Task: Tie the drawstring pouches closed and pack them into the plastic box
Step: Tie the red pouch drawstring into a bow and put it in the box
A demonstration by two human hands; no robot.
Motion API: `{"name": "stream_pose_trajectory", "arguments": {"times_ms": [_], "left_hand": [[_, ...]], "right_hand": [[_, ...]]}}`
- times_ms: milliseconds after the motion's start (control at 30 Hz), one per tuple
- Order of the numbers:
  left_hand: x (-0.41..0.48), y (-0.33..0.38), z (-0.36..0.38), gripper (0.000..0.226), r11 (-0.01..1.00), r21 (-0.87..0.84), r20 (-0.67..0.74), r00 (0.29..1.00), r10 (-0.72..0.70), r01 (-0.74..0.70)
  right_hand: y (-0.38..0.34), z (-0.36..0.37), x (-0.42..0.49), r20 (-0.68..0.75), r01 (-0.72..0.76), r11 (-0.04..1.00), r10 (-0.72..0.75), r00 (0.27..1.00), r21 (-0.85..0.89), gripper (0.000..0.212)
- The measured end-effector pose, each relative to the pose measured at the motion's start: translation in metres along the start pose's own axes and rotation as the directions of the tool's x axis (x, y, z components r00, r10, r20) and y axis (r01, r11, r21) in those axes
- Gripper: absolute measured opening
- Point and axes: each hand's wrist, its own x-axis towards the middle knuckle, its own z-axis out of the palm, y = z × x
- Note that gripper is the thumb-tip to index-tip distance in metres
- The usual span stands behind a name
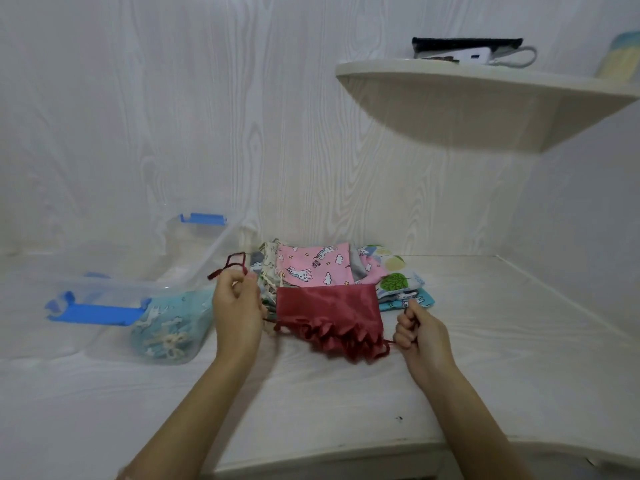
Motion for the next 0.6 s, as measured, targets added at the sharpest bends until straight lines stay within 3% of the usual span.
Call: {"name": "stream_pose_trajectory", "arguments": {"times_ms": [100,233,300,467,533,600], "left_hand": [[-0.003,0.001,-0.008,0.023,0.868,0.389,0.122,0.951,0.284,-0.309],[-0.002,-0.004,-0.021,0.021,0.530,0.668,0.324,0.845,0.425,-0.522],[-0.001,-0.005,-0.026,0.026,0.359,0.756,0.397,0.819,0.414,-0.548],[-0.006,-0.005,-0.029,0.043,-0.049,0.817,0.568,0.790,0.230,-0.574],[-0.005,-0.008,-0.028,0.048,-0.124,0.809,0.588,0.781,0.212,-0.575],[-0.004,-0.010,-0.029,0.049,-0.127,0.808,0.589,0.783,0.200,-0.575]], "right_hand": [[-0.001,-0.001,0.000,-0.057,0.057,0.984,-0.068,0.996,-0.170,0.038],[-0.002,-0.005,0.002,-0.142,0.044,0.976,-0.076,0.987,-0.213,0.039],[-0.003,-0.005,0.003,-0.183,0.039,0.966,-0.088,0.979,-0.255,0.038],[-0.004,-0.005,0.001,-0.255,0.013,0.950,-0.097,0.962,-0.313,0.036],[-0.005,-0.005,0.001,-0.272,0.002,0.949,-0.093,0.958,-0.316,0.035],[-0.005,-0.004,0.001,-0.274,-0.006,0.949,-0.085,0.958,-0.316,0.035]]}}
